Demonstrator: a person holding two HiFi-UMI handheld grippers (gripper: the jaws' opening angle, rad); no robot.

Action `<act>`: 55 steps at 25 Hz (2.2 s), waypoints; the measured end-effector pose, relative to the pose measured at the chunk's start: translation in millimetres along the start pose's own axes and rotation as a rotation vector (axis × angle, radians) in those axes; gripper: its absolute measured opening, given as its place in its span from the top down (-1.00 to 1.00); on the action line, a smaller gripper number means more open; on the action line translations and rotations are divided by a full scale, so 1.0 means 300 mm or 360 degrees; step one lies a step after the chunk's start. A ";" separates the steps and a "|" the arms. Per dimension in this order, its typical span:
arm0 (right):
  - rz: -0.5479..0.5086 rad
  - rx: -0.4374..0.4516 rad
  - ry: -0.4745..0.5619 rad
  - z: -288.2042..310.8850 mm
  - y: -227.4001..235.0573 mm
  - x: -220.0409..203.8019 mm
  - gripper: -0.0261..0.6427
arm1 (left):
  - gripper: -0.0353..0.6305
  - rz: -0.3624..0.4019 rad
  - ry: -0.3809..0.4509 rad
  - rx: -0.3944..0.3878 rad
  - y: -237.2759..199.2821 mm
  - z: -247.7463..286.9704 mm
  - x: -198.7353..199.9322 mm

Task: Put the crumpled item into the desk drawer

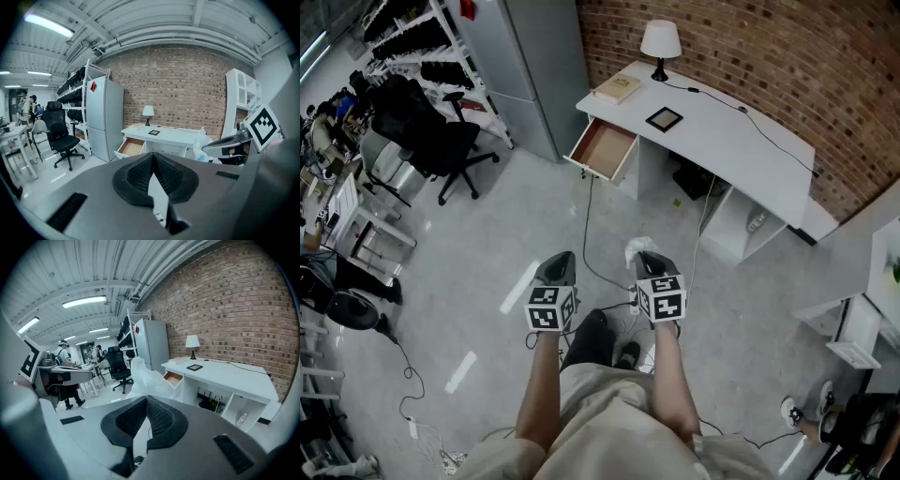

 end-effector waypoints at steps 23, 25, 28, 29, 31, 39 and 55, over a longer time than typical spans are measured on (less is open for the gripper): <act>-0.0018 0.0020 0.0010 0.328 0.055 0.084 0.84 | 0.85 -0.0138 0.0045 0.0015 -0.267 0.256 0.013; -0.0010 0.0024 -0.0004 0.393 0.072 0.087 0.84 | 0.85 -0.0146 0.0036 0.0014 -0.302 0.317 0.011; -0.0009 0.0040 -0.0031 0.497 0.107 0.093 0.84 | 0.85 -0.0166 0.0013 0.0021 -0.350 0.421 0.005; -0.0003 0.0045 -0.0038 0.531 0.116 0.096 0.84 | 0.85 -0.0171 0.0005 0.0023 -0.368 0.454 0.003; 0.0012 0.0048 -0.0046 0.603 0.133 0.104 0.84 | 0.85 -0.0178 -0.0003 0.0023 -0.408 0.520 0.005; 0.0087 0.0046 -0.0115 0.910 0.195 0.110 0.84 | 0.85 -0.0188 -0.0080 -0.0013 -0.561 0.791 -0.005; 0.0142 -0.0035 -0.0201 1.543 0.293 0.266 0.84 | 0.85 -0.0247 -0.0189 -0.0138 -0.954 1.358 0.051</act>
Point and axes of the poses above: the fingertips, and each gripper's own axes: z forward along the fingers, y to its right, x out of its top, the point moved 3 cm from there along -z, backward along the fingers, and after that the axes turned 13 degrees about y, right-handed, at the moved point
